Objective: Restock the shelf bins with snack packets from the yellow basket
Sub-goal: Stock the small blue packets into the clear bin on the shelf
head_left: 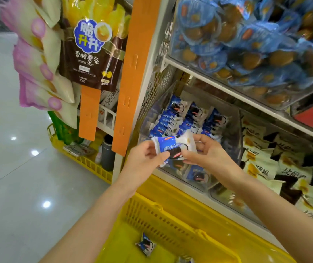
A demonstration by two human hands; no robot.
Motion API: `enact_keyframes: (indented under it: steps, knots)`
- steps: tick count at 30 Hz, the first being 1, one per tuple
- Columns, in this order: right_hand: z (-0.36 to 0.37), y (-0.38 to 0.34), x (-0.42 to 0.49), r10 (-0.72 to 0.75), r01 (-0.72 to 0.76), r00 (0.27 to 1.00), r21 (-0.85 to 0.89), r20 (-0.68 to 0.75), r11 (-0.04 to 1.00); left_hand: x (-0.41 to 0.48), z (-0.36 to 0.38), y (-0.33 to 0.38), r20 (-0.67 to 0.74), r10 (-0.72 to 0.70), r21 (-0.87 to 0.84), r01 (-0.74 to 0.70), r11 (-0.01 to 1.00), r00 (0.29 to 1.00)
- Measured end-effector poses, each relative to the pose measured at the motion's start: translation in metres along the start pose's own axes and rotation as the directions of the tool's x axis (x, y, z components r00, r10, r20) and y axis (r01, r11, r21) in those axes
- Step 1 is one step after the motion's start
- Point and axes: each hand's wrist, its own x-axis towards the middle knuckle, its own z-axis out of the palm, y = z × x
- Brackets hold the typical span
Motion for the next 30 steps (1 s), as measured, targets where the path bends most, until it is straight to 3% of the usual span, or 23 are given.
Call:
enact_keyframes:
  steps: [4, 8, 13, 16, 20, 25, 30]
  knots:
    - [-0.01, 0.003, -0.003, -0.079, 0.063, 0.996, -0.334, -0.035, 0.94, 0.017, 0.004, 0.008, 0.061, 0.123, 0.299, -0.136, 0.944, 0.99]
    - [-0.026, -0.001, 0.014, -0.125, 0.014, 0.971, -0.47, -0.206, 0.882, 0.033, 0.012, 0.015, 0.09, 0.271, 0.502, -0.279, 0.819, 0.958]
    - [-0.061, 0.001, 0.071, -0.108, -0.162, 0.866, -0.479, -0.488, 0.863, 0.049, 0.001, 0.003, 0.245, 0.367, 0.815, -0.395, 0.423, 0.898]
    - [-0.073, 0.008, 0.114, 0.033, -0.285, 0.814, -0.35, -0.58, 0.892, 0.049, -0.005, -0.007, 0.301, 0.375, 0.843, -0.429, 0.325, 0.877]
    - [-0.074, 0.015, 0.156, 0.037, -0.351, 0.783, -0.393, -0.621, 0.85, 0.046, -0.009, -0.012, 0.327, 0.433, 0.847, -0.463, 0.259, 0.84]
    - [-0.069, 0.03, 0.177, 0.066, -0.341, 0.81, -0.377, -0.583, 0.861, 0.047, -0.011, -0.015, 0.345, 0.44, 0.822, -0.493, 0.285, 0.829]
    - [-0.071, 0.029, 0.174, -0.078, -0.272, 0.818, -0.503, -0.569, 0.82, 0.045, -0.012, -0.014, 0.356, 0.434, 0.826, -0.496, 0.269, 0.828]
